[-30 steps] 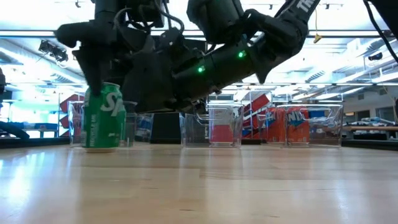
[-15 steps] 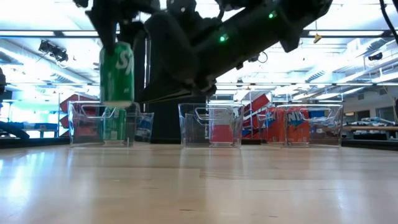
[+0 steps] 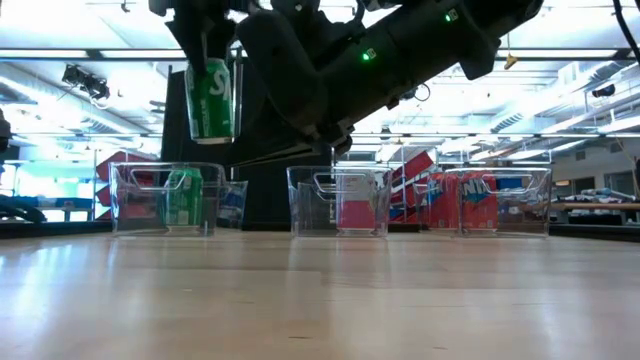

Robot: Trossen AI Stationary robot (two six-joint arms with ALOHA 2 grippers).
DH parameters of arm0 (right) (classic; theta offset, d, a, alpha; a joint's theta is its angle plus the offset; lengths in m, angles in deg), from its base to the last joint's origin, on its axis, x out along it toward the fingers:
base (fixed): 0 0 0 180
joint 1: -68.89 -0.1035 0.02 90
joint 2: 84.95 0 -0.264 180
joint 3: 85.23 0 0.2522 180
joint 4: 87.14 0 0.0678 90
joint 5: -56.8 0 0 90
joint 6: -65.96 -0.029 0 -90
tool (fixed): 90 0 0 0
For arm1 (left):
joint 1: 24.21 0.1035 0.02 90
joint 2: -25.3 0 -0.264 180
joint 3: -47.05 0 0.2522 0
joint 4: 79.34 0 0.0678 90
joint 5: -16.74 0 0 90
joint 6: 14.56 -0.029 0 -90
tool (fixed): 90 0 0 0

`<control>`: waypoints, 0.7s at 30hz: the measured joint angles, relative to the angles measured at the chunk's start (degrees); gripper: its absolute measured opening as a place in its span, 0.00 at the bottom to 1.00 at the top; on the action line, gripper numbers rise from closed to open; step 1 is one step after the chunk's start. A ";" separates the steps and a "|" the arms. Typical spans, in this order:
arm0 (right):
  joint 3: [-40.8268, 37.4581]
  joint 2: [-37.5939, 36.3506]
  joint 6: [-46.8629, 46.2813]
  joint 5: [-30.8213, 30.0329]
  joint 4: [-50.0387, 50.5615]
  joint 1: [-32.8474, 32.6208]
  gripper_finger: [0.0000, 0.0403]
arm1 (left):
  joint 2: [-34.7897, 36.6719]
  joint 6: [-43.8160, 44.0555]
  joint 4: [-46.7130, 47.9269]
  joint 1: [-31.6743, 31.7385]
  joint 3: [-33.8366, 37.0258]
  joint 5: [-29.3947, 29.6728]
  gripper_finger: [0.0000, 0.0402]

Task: Sort soda cans
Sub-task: Put the green soda can into the left transparent bin

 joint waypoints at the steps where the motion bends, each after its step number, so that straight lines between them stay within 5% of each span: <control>1: 0.00 0.00 0.03 0.02 0.00 0.00 0.00 | 0.00 -1.02 -0.13 1.54 0.00 0.04 0.72; 10: 0.00 0.00 0.20 0.02 -0.01 0.00 0.00 | -1.10 -9.18 -7.05 15.64 0.00 -2.59 0.72; 21: 0.00 0.07 0.22 0.02 0.08 0.00 0.00 | -11.38 -12.96 -11.53 25.56 0.00 -3.84 0.72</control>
